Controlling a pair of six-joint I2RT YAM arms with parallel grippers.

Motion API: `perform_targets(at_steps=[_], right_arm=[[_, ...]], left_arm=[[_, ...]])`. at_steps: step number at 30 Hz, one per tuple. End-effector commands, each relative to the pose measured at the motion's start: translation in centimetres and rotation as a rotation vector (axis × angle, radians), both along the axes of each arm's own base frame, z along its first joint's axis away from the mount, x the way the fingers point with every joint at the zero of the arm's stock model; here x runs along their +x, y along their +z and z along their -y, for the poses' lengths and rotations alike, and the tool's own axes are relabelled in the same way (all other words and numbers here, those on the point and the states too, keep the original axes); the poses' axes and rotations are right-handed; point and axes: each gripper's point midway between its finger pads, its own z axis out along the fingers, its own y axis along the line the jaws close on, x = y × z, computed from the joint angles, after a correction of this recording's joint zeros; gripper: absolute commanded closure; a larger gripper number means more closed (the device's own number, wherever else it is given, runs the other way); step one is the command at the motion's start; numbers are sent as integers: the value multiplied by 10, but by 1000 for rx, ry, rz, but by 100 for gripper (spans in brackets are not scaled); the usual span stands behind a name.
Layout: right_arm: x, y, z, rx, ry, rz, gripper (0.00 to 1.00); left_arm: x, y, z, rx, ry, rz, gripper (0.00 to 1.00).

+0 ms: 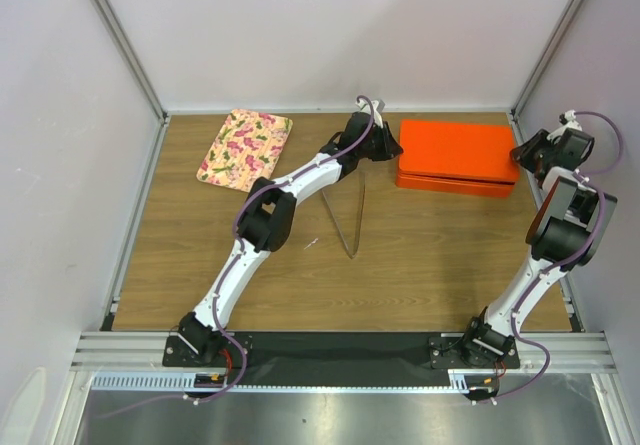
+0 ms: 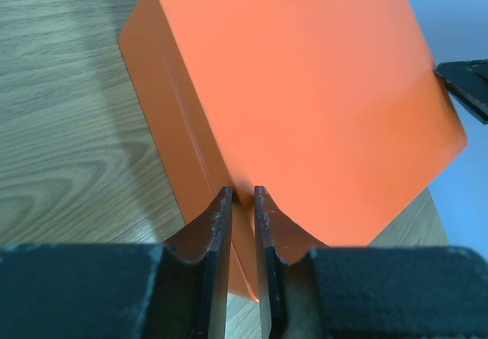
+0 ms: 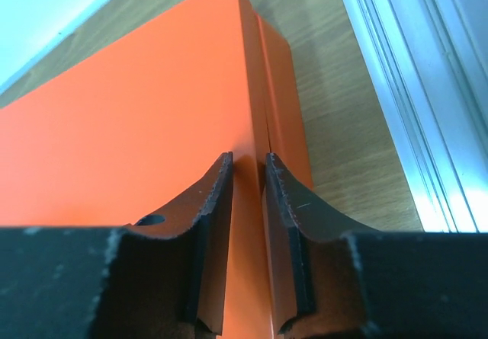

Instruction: Pack the chocolate

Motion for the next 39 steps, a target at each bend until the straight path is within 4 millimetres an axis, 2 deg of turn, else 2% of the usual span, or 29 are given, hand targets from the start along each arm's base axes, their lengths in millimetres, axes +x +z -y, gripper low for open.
perform_targets(at_steps=[1, 10, 16, 24, 28, 34, 39], right_arm=[[12, 56, -24, -19, 96, 151, 89], [10, 62, -26, -14, 100, 160, 89], [2, 63, -27, -6, 90, 158, 89], [-4, 71, -32, -6, 83, 183, 89], [-7, 65, -34, -12, 81, 168, 89], [-5, 66, -34, -39, 87, 190, 89], [-12, 64, -36, -36, 79, 185, 89]], left_arm=[[-31, 102, 39, -159, -142, 165, 80], [-39, 119, 40, -169, -152, 195, 80], [-48, 126, 43, -161, -168, 206, 81], [-54, 115, 43, -126, -171, 206, 82], [-56, 111, 43, -112, -173, 202, 82], [-58, 114, 45, -109, -183, 230, 84], [-60, 112, 47, -100, -183, 232, 85]])
